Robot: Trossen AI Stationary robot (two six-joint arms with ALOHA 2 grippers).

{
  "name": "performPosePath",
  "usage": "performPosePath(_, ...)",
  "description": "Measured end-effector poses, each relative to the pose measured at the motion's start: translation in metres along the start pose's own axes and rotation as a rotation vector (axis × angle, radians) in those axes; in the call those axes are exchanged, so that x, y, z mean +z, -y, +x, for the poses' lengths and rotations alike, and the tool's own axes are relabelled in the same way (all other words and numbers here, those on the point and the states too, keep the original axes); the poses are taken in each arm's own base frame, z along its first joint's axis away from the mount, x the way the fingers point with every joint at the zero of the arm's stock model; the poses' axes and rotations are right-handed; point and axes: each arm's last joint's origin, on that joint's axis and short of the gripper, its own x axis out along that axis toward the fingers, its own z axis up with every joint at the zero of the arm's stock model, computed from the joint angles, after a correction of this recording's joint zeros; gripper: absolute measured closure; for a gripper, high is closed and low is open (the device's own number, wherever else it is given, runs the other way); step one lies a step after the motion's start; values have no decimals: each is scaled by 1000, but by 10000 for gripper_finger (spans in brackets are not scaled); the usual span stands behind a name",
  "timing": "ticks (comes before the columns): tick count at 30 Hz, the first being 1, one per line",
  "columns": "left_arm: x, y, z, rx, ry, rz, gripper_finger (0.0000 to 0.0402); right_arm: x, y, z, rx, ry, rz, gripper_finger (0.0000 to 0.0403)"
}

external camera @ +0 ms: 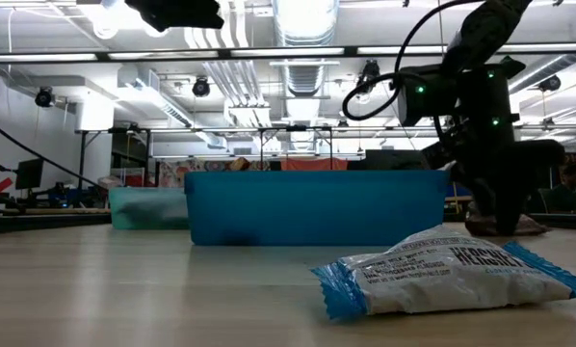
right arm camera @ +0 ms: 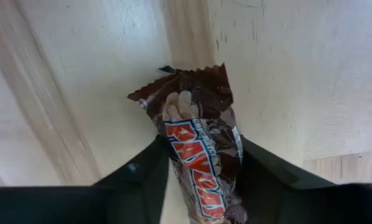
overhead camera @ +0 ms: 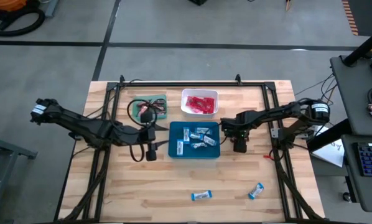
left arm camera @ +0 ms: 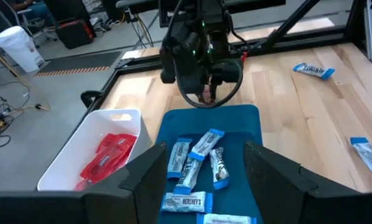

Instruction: Sort candy

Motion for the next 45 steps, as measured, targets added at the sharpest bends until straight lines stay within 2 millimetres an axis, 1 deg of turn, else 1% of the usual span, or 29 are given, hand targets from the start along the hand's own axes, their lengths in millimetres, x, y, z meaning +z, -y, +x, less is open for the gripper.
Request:
performPosePath(7,-3,4,7,-1,-23,0,210,-2,-2,-8,45,47,14,342)
performPosePath(9,-4,4,7,-1,-25,-5,210,-3,-3,-13,83,64,14,361)
performPosePath(11,-4,4,8,-1,-26,-13,210,-5,-4,-19,119,89,33,370)
performPosePath(15,-3,6,11,-2,-19,-34,210,-13,-8,-37,137,151,75,373)
performPosePath(18,-3,10,17,-27,-8,-47,210,-20,-14,-53,144,242,117,371)
performPosePath(20,-4,14,24,-57,1,-53,210,-23,-20,-66,146,334,126,371)
performPosePath(25,-6,26,45,-63,32,-48,210,-29,-40,-95,156,595,98,370)
performPosePath(29,-7,34,61,-60,89,-16,210,-31,-55,-111,105,779,71,370)
performPosePath(34,-7,42,81,-43,187,-4,210,-25,-72,-115,18,913,20,370)
performPosePath(37,-9,44,95,-40,227,-10,210,-17,-81,-112,-28,959,11,370)
performPosePath(40,-15,45,108,-100,248,-13,212,-8,-87,-107,-57,990,3,370)
performPosePath(45,-21,41,127,-73,309,-48,226,9,-96,-98,-70,1034,-17,370)
